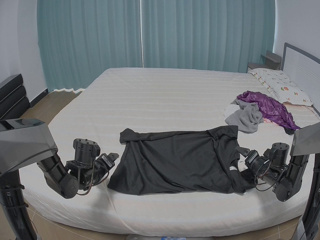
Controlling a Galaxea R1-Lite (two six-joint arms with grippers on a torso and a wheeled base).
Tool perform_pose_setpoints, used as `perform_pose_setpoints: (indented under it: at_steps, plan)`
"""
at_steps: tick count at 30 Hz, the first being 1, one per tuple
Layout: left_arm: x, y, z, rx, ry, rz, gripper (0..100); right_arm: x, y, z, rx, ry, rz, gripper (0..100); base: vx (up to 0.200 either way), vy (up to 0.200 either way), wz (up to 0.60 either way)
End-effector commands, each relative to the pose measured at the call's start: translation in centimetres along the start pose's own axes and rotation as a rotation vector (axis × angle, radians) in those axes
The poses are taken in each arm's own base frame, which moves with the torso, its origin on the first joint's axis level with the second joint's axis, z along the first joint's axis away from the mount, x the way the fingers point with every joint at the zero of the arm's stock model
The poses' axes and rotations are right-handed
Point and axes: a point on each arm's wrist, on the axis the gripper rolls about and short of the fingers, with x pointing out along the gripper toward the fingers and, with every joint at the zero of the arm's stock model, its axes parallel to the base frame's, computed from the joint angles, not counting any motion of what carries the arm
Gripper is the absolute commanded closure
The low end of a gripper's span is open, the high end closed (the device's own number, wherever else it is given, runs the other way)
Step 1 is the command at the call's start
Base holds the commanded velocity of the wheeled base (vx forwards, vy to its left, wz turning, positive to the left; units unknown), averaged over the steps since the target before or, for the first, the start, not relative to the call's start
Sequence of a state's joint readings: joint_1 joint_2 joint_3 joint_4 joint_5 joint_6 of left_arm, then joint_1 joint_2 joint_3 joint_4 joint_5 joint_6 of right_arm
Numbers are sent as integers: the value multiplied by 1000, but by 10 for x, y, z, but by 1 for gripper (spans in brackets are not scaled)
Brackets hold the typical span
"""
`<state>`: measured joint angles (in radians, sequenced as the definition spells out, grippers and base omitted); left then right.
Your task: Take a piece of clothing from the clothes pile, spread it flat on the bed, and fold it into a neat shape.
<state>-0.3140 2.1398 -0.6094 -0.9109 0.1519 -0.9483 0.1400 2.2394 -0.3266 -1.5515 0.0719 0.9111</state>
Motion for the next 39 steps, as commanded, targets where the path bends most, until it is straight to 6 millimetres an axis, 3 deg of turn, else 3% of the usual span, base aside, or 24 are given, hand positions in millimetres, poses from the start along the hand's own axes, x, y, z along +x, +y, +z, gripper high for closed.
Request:
perform_pose_setpoints:
  at_steps: [1, 6, 18, 30, 39]
  plan:
    - [-31, -6, -9, -9, 27, -55, 0, -20, 1, -5, 73, 32, -9, 0, -200, 0, 0]
    - [-31, 2, -15, -35, 67, -36, 0, -25, -5, -10, 88, 58, -44, 0, -200, 0, 0]
    - [-27, 4, -18, -81, 83, -57, 0, -25, -5, -10, 120, 61, -41, 0, 0, 0, 0]
    - [-28, 4, -18, -82, 72, -65, 0, -26, -4, -9, 119, 56, -37, 0, 0, -200, 0]
    - [-9, 12, -25, -61, 51, 5, 0, -25, -5, -10, 120, 59, -42, 0, 0, 0, 0]
